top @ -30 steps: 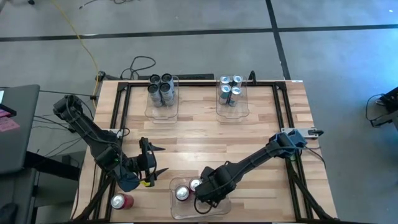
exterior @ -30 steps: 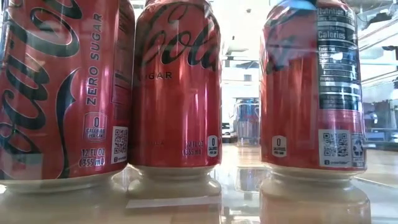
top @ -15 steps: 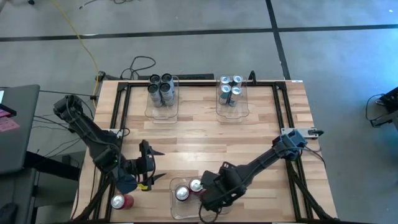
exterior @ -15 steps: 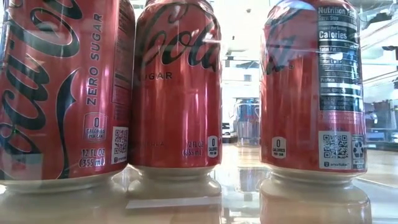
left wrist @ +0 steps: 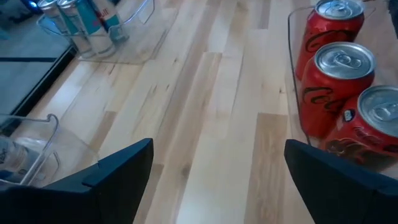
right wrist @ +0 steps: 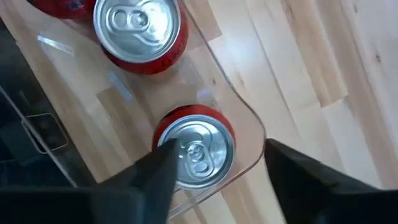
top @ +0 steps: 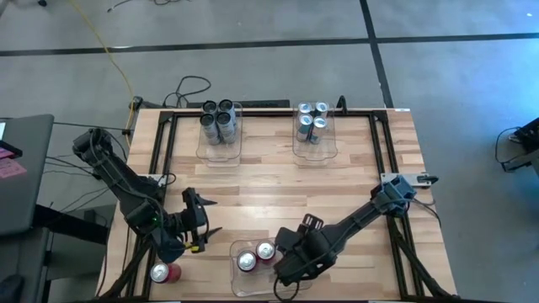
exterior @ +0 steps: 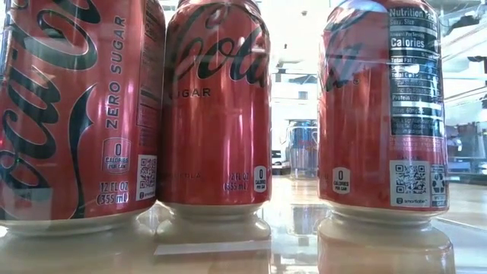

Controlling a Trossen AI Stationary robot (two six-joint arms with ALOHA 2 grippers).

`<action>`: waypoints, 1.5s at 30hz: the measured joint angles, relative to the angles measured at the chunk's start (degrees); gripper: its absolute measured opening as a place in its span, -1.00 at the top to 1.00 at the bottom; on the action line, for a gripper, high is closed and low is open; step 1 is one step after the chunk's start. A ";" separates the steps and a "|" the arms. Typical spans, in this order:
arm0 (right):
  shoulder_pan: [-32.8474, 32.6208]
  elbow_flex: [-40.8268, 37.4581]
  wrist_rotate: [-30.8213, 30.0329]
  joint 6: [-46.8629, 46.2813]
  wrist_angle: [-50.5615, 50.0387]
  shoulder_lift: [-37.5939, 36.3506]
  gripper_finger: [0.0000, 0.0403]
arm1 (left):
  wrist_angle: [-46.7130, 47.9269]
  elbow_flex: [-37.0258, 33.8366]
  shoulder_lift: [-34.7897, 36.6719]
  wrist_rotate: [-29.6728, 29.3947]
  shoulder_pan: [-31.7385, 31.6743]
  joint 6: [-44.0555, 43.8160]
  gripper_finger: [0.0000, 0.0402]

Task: Sort soda cans
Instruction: Put the red and black soda can into the bottom transparent bin

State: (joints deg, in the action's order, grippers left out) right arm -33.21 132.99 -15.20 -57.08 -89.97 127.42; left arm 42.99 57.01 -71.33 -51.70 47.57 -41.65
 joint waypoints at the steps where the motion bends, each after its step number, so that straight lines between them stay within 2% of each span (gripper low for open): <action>1: -0.02 0.00 -0.04 -0.32 0.00 0.02 -0.12 | 0.17 0.00 0.00 0.00 0.02 -0.02 -0.76; 4: -0.07 0.00 -0.13 -0.94 0.81 0.02 0.24 | 0.13 0.00 0.00 0.12 0.02 0.00 -0.68; 6: -0.03 0.00 -0.17 -0.60 2.47 0.02 0.51 | 0.12 0.00 0.00 2.23 0.02 0.37 -0.60; 8: -0.04 0.00 -1.06 0.47 4.28 0.03 0.76 | 0.51 0.15 0.02 6.97 0.02 1.07 -0.48; 10: -0.36 0.00 -4.57 1.68 5.32 -0.05 0.92 | 1.51 0.97 0.09 14.06 0.02 1.12 -0.36; 12: -0.87 0.00 -9.38 2.77 4.74 -0.60 0.94 | 3.36 2.35 0.21 22.78 0.02 1.02 -0.28; 15: -1.03 -0.02 -15.87 2.70 3.15 -2.46 0.83 | 6.35 4.95 0.22 35.09 0.04 -0.90 -0.24; 19: -1.25 0.00 -22.49 1.70 1.92 -4.07 0.71 | 8.88 7.54 0.22 52.56 0.15 -7.28 -0.24; 21: -1.37 0.00 -24.84 1.66 1.94 -4.13 0.69 | 8.71 8.11 0.22 58.22 0.93 -12.45 -0.24; 26: -2.17 -0.07 -27.85 1.64 1.47 -3.71 0.68 | 5.39 8.24 -0.07 59.36 5.10 -24.53 -0.29; 32: -2.56 -3.63 -29.97 0.16 1.87 -3.41 0.68 | 5.55 8.26 -0.02 59.52 7.77 -34.52 -0.47; 35: -2.53 -4.92 -29.99 -1.38 2.12 -3.41 0.68 | 5.82 8.26 -0.02 64.41 8.11 -39.88 -0.53; 42: -2.60 -7.59 -29.97 -3.19 2.93 -3.41 0.68 | 19.05 8.28 0.04 69.61 8.65 -49.17 -0.51; 45: -2.80 -8.88 -29.98 -3.11 3.43 -3.41 0.68 | 20.39 8.28 0.07 69.86 9.82 -51.82 -0.51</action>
State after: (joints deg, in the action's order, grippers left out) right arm -36.01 124.11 -45.18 -60.18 -86.54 124.01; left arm 63.38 65.30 -71.26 18.16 57.39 -93.47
